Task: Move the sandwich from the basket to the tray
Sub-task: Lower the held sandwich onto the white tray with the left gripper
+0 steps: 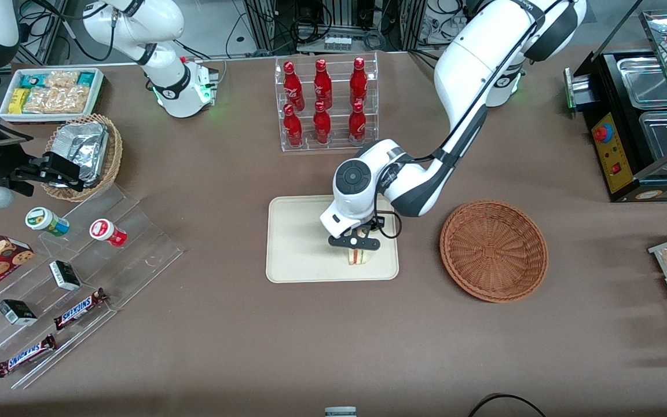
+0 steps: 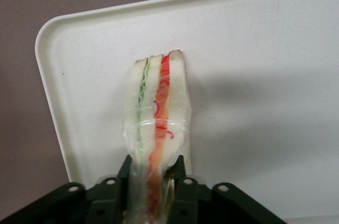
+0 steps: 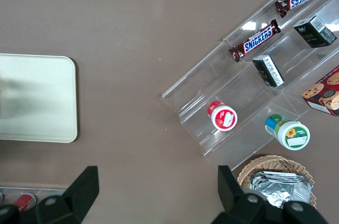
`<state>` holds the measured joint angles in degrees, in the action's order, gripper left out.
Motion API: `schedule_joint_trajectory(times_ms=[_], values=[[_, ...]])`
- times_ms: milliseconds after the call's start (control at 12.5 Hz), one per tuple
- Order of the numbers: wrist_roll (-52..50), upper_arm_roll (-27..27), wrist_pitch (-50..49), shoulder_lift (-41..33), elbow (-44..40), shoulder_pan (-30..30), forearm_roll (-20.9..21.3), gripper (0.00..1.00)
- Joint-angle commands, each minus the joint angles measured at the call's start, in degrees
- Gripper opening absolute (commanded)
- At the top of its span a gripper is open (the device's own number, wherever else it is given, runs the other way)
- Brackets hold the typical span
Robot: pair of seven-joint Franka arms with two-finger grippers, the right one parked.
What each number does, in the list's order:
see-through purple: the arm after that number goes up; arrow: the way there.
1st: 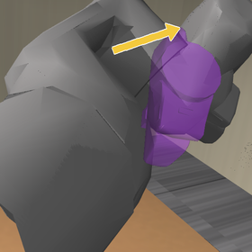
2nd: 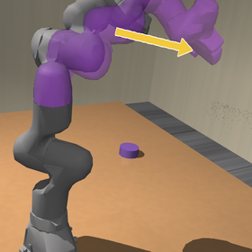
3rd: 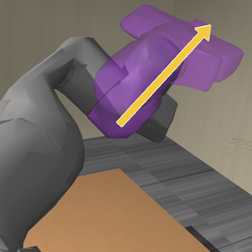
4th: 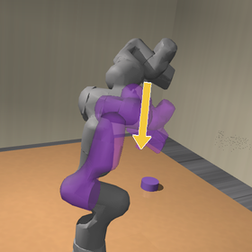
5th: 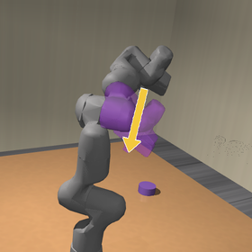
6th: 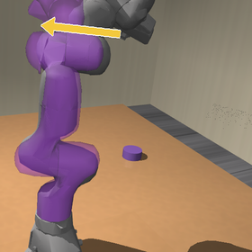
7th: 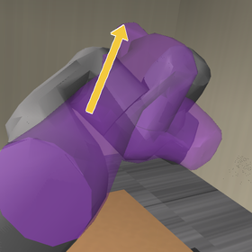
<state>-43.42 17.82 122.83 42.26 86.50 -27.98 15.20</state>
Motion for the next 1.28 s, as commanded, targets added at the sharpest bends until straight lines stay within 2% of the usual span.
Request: schedule_joint_trajectory(times_ms=[0, 481, 802, 1203], values=[[-0.3, -0.4, 0.3, 1.0, -1.5, -0.3, 1.2, 1.0], [-1.4, -0.4, -0.7, -0.6, -2.6, -0.1, 1.0, 1.0], [-1.4, -0.4, -10.0, -1.4, -9.3, -0.4, 1.2, 1.0], [-1.4, -0.4, -13.3, -8.1, -10.7, 0.2, 1.0, 1.0]])
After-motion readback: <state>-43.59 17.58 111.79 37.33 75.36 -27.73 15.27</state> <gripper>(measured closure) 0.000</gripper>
